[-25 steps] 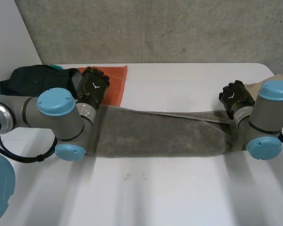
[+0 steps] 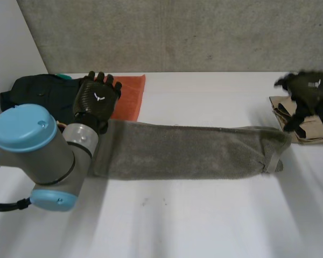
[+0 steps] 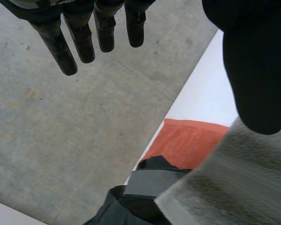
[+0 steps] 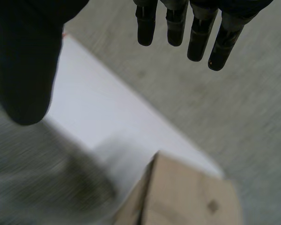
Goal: Fold the laundry.
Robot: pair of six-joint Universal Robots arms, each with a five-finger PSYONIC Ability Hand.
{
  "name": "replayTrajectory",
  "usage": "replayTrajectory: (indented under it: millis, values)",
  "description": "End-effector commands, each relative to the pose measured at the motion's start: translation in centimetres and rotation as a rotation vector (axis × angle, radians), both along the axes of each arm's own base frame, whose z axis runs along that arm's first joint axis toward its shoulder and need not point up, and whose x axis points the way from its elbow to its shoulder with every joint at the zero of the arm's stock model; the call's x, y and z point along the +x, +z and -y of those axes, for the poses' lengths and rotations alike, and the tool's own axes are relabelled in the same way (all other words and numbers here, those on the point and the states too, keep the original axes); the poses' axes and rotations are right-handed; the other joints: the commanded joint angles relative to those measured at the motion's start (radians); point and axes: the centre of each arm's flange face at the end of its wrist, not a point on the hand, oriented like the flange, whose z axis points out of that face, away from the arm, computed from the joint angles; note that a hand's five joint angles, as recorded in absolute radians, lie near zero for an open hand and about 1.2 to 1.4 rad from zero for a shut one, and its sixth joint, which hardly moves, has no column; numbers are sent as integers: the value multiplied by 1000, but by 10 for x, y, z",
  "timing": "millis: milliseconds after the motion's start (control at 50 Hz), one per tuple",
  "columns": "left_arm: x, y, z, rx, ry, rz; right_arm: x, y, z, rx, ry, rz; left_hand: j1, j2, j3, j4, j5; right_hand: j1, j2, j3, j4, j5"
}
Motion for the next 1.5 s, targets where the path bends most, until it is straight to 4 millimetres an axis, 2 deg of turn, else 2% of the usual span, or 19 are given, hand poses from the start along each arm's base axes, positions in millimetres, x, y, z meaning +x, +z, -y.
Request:
replayTrajectory:
  millis: [20,80,140,200,400,500,700,900,1140,1160,1260,1360,1440,1500]
  values:
    - [-1,-9,-19,35,-27,14,-7,-41,-28,221,4,-3,-25,-30,-37,-27,-47,245,215,216,210,202]
    - [-2,-11,-20,41,-30,17,-8,-53,-26,223,2,-1,-25,-30,-37,-27,-47,339,310,310,304,296]
    - [-2,-14,-21,47,-31,21,-8,-70,-23,267,2,3,-25,-30,-37,-27,-47,345,316,317,310,302]
    - [-2,-17,-22,58,-31,27,-8,-78,-23,296,-5,11,-25,-30,-37,-27,-47,351,321,322,316,308]
    - [0,-22,-24,72,-31,34,-8,-81,-20,334,-65,173,-25,-30,-37,-27,-47,451,421,422,416,408]
    - [0,-23,-25,74,-33,36,-6,-92,-19,380,-88,249,-25,-30,-37,-27,-47,439,410,411,404,396]
    - [0,-24,-27,79,-34,40,-7,-111,-12,382,-113,244,-25,-30,-37,-27,-47,448,418,419,413,405]
    - [2,-24,-29,82,-33,41,-18,-105,-2,284,-159,146,-25,-30,-37,-27,-47,495,465,466,460,452]
    - [-3,-25,-36,83,-54,45,-19,-114,2,292,-153,103,-25,-30,-37,-27,-47,498,468,469,463,455]
    - [-3,-25,-36,83,-54,45,-20,-114,3,290,-155,99,-25,-30,-37,-27,-47,524,494,495,489,481]
    - [-2,-26,-37,88,-54,50,-28,-109,8,272,-162,96,-25,-30,-37,-27,-47,1189,1159,1160,1154,1145]
    - [-2,-26,-38,88,-52,53,-40,-105,12,244,-164,36,-25,-30,-37,-27,-47,1190,1160,1161,1155,1146]
    - [-2,-24,-39,84,-54,51,-62,-93,16,177,-169,-125,-25,-30,-37,-27,-47,1190,1160,1161,1155,1146]
    - [-1,-22,-39,79,-52,48,-74,-91,19,150,-166,-235,-25,-30,-37,-27,-47,1190,1160,1161,1155,1146]
